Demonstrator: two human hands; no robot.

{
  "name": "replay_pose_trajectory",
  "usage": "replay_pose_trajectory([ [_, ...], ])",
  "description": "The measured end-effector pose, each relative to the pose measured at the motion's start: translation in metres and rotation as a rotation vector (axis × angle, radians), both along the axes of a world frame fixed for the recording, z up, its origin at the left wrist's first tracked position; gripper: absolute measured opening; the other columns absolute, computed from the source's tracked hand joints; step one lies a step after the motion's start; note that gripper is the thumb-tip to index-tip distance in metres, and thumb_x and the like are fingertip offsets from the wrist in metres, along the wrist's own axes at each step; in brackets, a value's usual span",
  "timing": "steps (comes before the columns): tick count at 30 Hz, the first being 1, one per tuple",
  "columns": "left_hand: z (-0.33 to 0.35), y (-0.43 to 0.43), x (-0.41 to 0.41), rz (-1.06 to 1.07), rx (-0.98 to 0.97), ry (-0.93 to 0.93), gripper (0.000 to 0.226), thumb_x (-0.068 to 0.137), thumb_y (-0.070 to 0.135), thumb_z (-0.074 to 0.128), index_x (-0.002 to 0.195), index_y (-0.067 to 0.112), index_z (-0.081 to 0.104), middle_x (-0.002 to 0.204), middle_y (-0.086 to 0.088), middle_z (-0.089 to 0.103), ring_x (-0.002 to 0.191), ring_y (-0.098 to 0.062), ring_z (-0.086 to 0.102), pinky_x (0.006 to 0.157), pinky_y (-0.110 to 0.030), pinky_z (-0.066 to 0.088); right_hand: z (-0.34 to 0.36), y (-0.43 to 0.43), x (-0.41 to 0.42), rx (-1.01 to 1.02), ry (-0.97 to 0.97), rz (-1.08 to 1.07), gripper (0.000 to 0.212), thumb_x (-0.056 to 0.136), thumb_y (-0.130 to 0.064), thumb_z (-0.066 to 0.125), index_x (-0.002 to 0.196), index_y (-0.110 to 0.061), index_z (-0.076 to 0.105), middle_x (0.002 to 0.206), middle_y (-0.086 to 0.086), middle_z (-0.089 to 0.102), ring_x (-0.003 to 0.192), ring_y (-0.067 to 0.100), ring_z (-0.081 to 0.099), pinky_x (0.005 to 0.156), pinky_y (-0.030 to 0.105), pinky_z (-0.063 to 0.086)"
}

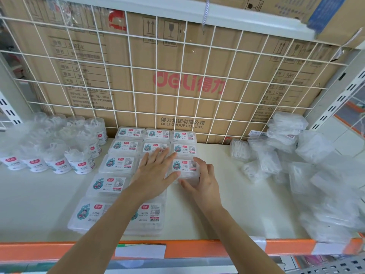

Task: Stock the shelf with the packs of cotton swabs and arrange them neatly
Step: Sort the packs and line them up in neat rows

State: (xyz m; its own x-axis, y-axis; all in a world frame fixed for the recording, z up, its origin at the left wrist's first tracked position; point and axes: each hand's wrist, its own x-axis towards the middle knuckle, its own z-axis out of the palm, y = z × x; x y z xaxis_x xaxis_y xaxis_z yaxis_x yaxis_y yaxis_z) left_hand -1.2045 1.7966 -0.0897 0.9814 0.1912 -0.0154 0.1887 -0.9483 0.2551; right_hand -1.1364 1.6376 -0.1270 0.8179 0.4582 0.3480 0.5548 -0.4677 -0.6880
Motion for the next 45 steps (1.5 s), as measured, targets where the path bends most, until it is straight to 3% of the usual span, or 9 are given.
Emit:
replay_pose_trajectory([
  [5,0.001,0.0,0.0,-0.006,-0.016,-0.004,0.094,0.064,0.071,-0.011,0.15,0.035,-0.002,0.159,0.007,-0.008,0.144,-0.013,-0.016,0.114,-0.036,-0.014,-0.004,0.0,0.001,-0.026,-0.075,-0.002,0.068,0.074,-0.049,0.065,0.131,-0.024,0.037,0.11,0.003,0.047,0.09,0.021,0.058,0.067,0.025,0.046],
  [11,0.003,-0.001,0.002,0.005,-0.015,-0.011,0.061,0.097,0.057,0.021,0.15,0.033,0.004,0.159,0.006,-0.005,0.145,-0.014,-0.013,0.114,-0.036,-0.012,0.005,-0.002,-0.002,-0.047,-0.044,-0.013,0.079,0.078,-0.071,0.038,0.14,-0.022,0.036,0.118,-0.002,0.046,0.103,0.015,0.054,0.077,0.031,0.05],
  [17,0.002,0.002,-0.003,0.006,-0.059,-0.05,0.059,0.099,0.051,0.024,0.151,0.032,0.007,0.159,0.005,-0.002,0.145,-0.015,-0.009,0.115,-0.036,-0.009,0.026,-0.015,-0.001,-0.004,0.039,-0.102,0.075,0.082,-0.069,0.033,0.144,-0.027,0.028,0.133,-0.008,0.041,0.113,0.009,0.05,0.087,0.032,0.044],
  [23,0.008,0.006,0.0,0.033,-0.22,-0.148,0.056,0.098,0.05,0.033,0.148,0.028,0.024,0.157,0.0,0.016,0.145,-0.018,0.005,0.117,-0.036,0.002,0.041,-0.065,0.011,0.04,-0.008,-0.268,0.051,0.091,-0.032,0.058,0.137,-0.02,0.04,0.128,-0.001,0.05,0.107,0.012,0.052,0.082,0.029,0.041],
  [26,0.015,0.005,0.002,0.068,-0.185,-0.214,0.052,0.097,0.036,0.044,0.146,0.024,0.031,0.155,0.0,0.022,0.143,-0.021,0.016,0.114,-0.034,0.008,0.042,-0.096,0.027,0.017,-0.095,-0.4,0.045,0.087,-0.016,0.062,0.13,-0.014,0.049,0.121,0.005,0.054,0.106,0.023,0.055,0.079,0.032,0.042],
  [30,0.031,-0.008,0.018,0.031,-0.157,-0.262,0.046,0.096,0.031,0.048,0.14,0.019,0.042,0.149,-0.002,0.035,0.138,-0.024,0.027,0.112,-0.038,0.017,0.05,-0.125,0.061,-0.094,-0.151,-0.525,0.043,0.083,-0.01,0.064,0.125,-0.009,0.055,0.122,0.013,0.055,0.109,0.032,0.053,0.087,0.035,0.04],
  [36,0.047,-0.067,0.048,-0.112,-0.209,-0.279,0.053,0.083,0.041,0.036,0.127,0.019,0.055,0.131,0.001,0.053,0.119,-0.021,0.048,0.098,-0.031,0.032,0.046,-0.137,0.098,-0.706,-0.072,-0.489,0.052,0.095,-0.04,0.046,0.143,-0.023,0.035,0.143,0.013,0.037,0.13,0.031,0.033,0.105,0.036,0.03],
  [42,0.025,-0.131,0.093,-0.268,-0.184,-0.15,0.045,0.093,0.033,0.05,0.136,0.021,0.045,0.139,0.003,0.045,0.123,-0.018,0.044,0.099,-0.028,0.034,0.048,-0.139,0.098,-0.571,-0.065,-0.43,0.046,0.092,-0.034,0.054,0.136,-0.02,0.046,0.137,0.013,0.042,0.126,0.031,0.037,0.095,0.039,0.038],
  [45,0.01,-0.156,0.111,-0.243,-0.231,-0.052,0.058,0.09,0.034,0.059,0.142,0.02,0.036,0.145,0.0,0.038,0.128,-0.021,0.041,0.098,-0.028,0.034,0.051,-0.143,0.101,-0.596,-0.045,-0.385,0.046,0.093,-0.034,0.051,0.137,-0.023,0.044,0.139,0.01,0.04,0.126,0.029,0.037,0.096,0.033,0.037],
])
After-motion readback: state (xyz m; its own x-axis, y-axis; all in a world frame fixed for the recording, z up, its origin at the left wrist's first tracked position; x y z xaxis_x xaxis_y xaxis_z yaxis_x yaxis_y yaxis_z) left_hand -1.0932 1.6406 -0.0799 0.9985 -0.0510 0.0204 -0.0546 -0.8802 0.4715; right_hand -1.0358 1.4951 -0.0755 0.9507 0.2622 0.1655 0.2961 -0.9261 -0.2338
